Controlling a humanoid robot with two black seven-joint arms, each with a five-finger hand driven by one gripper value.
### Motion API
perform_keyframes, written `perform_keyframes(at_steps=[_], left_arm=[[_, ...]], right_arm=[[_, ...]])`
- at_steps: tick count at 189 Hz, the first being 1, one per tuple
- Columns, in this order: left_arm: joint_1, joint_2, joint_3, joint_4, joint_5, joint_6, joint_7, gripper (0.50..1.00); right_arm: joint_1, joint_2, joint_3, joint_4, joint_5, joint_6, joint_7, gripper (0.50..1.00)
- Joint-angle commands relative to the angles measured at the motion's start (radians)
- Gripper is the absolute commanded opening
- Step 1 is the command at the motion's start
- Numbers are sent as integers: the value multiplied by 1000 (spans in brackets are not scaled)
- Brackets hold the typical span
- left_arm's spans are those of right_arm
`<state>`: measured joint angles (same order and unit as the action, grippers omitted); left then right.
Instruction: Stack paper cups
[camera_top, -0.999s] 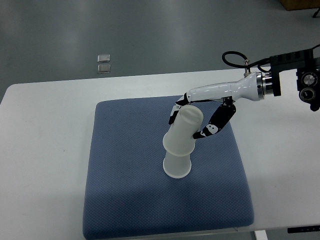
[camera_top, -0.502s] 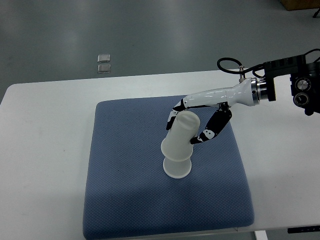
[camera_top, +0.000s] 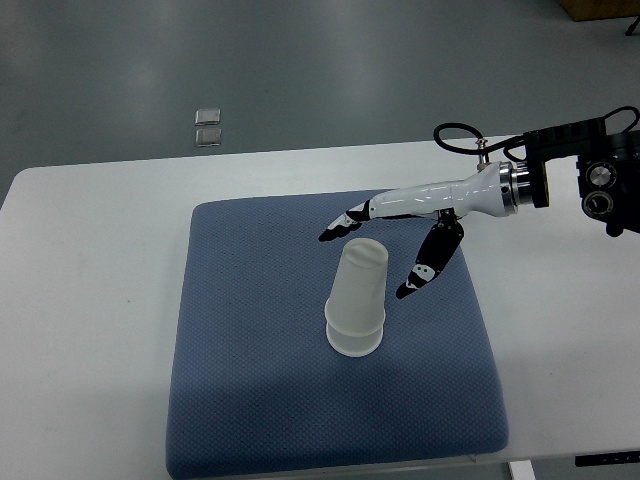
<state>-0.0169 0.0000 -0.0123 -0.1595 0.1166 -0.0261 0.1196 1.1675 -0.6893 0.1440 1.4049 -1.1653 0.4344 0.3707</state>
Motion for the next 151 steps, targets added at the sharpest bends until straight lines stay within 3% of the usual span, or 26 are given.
perform_keyframes(at_steps=[1,35,77,113,124,151], left_arm=[[0,0,0,0,0,0,0,1000],[0,0,0,0,0,0,0,1000],[0,0,0,0,0,0,0,1000],[0,0,0,0,0,0,0,1000],[0,0,0,0,0,0,0,1000],[0,0,0,0,0,0,0,1000]], right_arm=[[1,-7,8,-30,10,-11,1,915],[-57,-6,86,-113,167,-89,-1,915],[-166,39,88,-216,621,-178,-1,915],[-226,119,89,-310,882,-187,-6,915],[-246,131,91,-337,947,-189,-33,915],[-259,208,94,-460,1171,-180,-197,917]])
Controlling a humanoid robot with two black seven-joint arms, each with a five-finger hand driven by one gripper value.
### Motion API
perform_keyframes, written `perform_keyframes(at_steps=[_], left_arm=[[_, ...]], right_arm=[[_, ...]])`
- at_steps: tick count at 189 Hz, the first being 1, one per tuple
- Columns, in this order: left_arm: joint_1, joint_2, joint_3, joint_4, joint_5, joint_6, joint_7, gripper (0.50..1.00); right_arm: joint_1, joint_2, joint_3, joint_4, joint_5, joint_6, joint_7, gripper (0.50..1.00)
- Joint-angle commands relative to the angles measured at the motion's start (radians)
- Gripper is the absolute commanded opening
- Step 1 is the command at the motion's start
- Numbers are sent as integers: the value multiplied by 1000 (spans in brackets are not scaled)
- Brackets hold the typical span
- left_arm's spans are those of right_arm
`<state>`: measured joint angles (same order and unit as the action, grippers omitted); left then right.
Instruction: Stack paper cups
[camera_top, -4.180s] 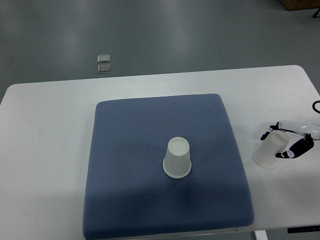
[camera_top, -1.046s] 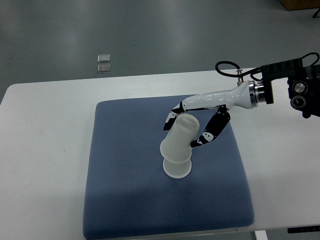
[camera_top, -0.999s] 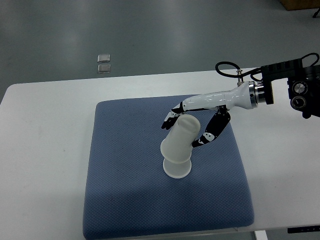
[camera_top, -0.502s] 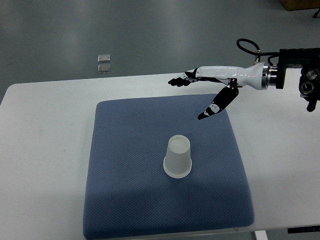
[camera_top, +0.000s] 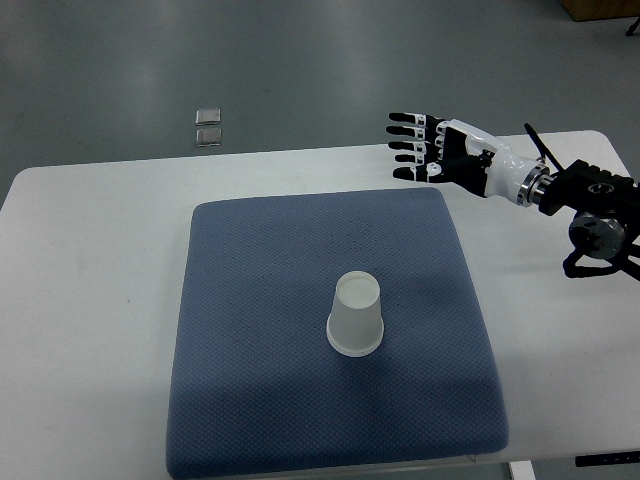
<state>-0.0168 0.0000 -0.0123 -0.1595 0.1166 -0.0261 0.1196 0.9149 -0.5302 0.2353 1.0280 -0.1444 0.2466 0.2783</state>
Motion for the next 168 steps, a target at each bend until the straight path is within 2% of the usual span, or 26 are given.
perform_keyframes(at_steps=[1,26,55,99,135,168], left_arm=[[0,0,0,0,0,0,0,1000],[0,0,0,0,0,0,0,1000],[0,0,0,0,0,0,0,1000],[0,0,0,0,0,0,0,1000],[0,0,0,0,0,0,0,1000],[0,0,0,0,0,0,0,1000]], right_arm=[[-7,49,2,-83,151,8,-105,917],[-5,65,6,-155,321,40,-203,917],[-7,67,19,-164,442,88,-246,917],[-44,76,53,-198,520,160,-249,917],[-77,119,104,-255,502,161,-237,919],[-82,119,104,-261,500,161,-237,921]])
